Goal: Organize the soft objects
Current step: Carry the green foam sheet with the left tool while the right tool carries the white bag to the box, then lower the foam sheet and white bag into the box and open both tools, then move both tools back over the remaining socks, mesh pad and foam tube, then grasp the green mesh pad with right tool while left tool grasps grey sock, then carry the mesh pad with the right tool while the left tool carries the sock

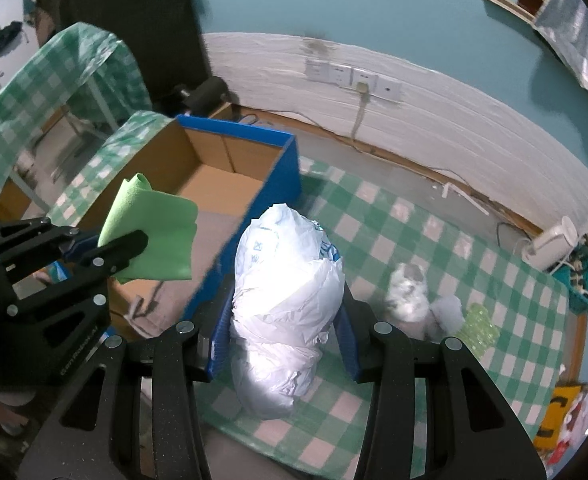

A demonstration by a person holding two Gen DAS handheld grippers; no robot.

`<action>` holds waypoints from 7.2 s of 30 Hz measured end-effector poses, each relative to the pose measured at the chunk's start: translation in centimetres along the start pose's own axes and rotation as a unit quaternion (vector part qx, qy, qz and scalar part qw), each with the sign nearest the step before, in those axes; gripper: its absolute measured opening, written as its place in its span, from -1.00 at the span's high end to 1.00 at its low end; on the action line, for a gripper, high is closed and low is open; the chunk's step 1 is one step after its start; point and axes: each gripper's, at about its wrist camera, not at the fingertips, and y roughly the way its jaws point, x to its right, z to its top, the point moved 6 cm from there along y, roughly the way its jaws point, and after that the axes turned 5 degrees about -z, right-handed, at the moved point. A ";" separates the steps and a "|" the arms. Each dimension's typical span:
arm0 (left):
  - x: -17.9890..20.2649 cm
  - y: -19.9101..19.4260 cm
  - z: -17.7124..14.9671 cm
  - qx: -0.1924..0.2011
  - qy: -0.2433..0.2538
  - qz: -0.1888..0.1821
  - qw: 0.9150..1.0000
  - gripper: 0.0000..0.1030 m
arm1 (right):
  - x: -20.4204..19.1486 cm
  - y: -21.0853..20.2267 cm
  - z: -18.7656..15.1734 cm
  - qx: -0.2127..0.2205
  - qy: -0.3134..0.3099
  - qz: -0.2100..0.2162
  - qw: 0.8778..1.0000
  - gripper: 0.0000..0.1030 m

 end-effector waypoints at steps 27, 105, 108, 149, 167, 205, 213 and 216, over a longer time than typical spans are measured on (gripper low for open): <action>-9.5 3.1 -4.2 -0.055 -0.090 0.038 0.994 0.84 | -10.0 6.6 2.6 -0.051 -0.055 0.068 0.995 0.12; 5.9 4.1 1.4 -0.048 0.025 0.014 0.998 -0.55 | 13.4 2.3 -7.0 -0.033 0.148 -0.064 0.986 -0.52; 6.9 4.3 1.7 -0.048 0.033 0.013 0.998 -0.55 | 14.6 2.2 -7.8 -0.036 0.158 -0.069 0.984 -0.52; 15.7 16.3 3.3 -0.145 0.006 -0.034 0.989 -0.56 | 26.4 11.5 -12.8 -0.117 0.283 -0.118 0.945 -0.52; 16.9 18.4 5.2 -0.145 -0.032 -0.052 0.988 -0.56 | 26.5 14.6 -12.8 -0.134 0.257 -0.147 0.946 -0.54; 21.5 21.1 3.6 -0.174 0.006 -0.107 0.979 0.04 | 25.1 10.5 -15.6 -0.125 0.242 -0.096 0.957 0.65; 20.2 20.2 3.2 -0.174 0.002 -0.104 0.979 0.30 | 24.3 9.5 -15.4 -0.119 0.234 -0.093 0.960 0.65; 19.6 19.6 3.4 -0.169 0.001 -0.105 0.980 0.35 | 24.0 9.2 -15.3 -0.115 0.231 -0.090 0.962 0.65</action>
